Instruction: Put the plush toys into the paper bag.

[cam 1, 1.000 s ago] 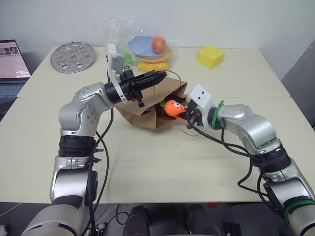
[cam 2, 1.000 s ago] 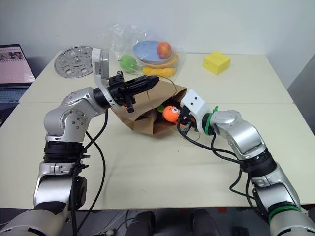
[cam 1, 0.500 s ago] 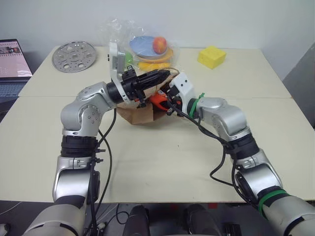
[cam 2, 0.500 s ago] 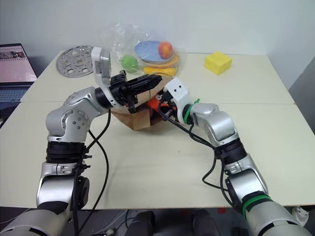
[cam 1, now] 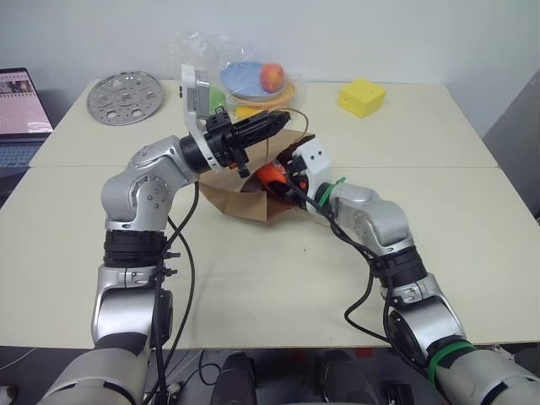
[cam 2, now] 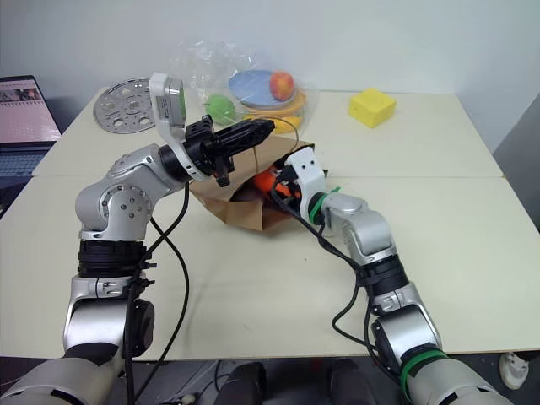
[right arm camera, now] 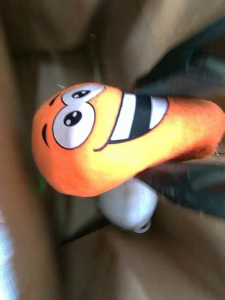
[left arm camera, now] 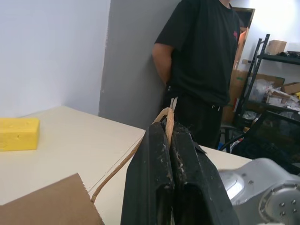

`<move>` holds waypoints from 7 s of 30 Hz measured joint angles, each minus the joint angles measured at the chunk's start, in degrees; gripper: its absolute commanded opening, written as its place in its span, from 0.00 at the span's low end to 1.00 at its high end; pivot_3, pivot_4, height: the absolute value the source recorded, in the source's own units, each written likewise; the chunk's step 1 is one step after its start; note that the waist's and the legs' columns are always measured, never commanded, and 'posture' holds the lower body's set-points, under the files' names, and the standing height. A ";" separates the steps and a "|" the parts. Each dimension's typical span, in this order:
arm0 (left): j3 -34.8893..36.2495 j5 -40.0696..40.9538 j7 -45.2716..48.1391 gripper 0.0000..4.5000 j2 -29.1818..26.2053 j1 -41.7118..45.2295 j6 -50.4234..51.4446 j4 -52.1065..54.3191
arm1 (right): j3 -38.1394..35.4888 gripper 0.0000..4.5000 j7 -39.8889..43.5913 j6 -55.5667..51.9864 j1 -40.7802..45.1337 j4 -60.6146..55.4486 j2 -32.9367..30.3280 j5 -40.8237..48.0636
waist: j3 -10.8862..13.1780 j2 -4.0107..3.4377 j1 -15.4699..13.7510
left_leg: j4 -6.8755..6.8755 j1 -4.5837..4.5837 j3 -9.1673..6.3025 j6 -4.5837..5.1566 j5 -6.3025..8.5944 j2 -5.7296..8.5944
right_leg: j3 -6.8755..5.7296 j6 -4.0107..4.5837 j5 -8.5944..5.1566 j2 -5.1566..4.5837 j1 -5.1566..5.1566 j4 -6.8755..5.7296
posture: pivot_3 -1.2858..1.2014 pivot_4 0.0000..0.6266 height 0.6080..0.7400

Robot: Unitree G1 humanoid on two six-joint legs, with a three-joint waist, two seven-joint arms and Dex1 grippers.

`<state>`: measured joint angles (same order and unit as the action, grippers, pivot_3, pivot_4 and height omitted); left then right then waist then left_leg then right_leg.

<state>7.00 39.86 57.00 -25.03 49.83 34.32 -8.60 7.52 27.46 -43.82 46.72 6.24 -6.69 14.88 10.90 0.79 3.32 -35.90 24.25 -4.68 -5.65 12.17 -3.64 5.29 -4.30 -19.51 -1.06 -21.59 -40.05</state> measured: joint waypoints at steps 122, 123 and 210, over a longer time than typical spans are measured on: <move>1.30 -0.66 -1.51 0.00 -2.34 0.36 0.43 1.58 | -20.78 0.01 -47.10 -11.51 -6.82 -22.35 -5.70 78.84 | 0.08 -0.17 1.40 | 0.16 0.13 0.07 0.01 0.00 -0.02 | 0.12 0.00 -0.01 0.03 -0.17 0.05 | 0.52 0.24 1.00; 1.35 -0.67 -1.57 0.00 -2.37 0.36 0.44 1.57 | -19.60 0.01 -48.01 -10.78 -6.55 -22.07 -5.39 79.10 | 0.08 -0.17 1.27 | 0.15 0.16 0.07 0.01 0.00 -0.02 | 0.11 0.00 -0.01 0.01 -0.18 0.06 | 0.52 0.24 1.00; -1.34 -14.48 -17.61 0.91 1.65 -32.95 -20.53 18.50 | -3.51 1.00 -6.16 -14.05 0.90 -37.77 -40.23 54.03 | 0.06 -0.07 -1.52 | -0.03 0.18 0.16 0.03 0.01 -0.05 | 0.22 0.03 0.02 0.02 -0.19 0.10 | 0.52 0.24 1.00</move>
<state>5.66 25.38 39.39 -23.38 16.88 13.78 9.90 4.01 21.30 -57.87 47.62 -31.54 -46.92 68.90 10.96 0.72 1.79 -35.93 24.43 -4.52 -5.62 12.18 -3.69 5.51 -4.27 -19.50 -1.04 -21.77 -39.94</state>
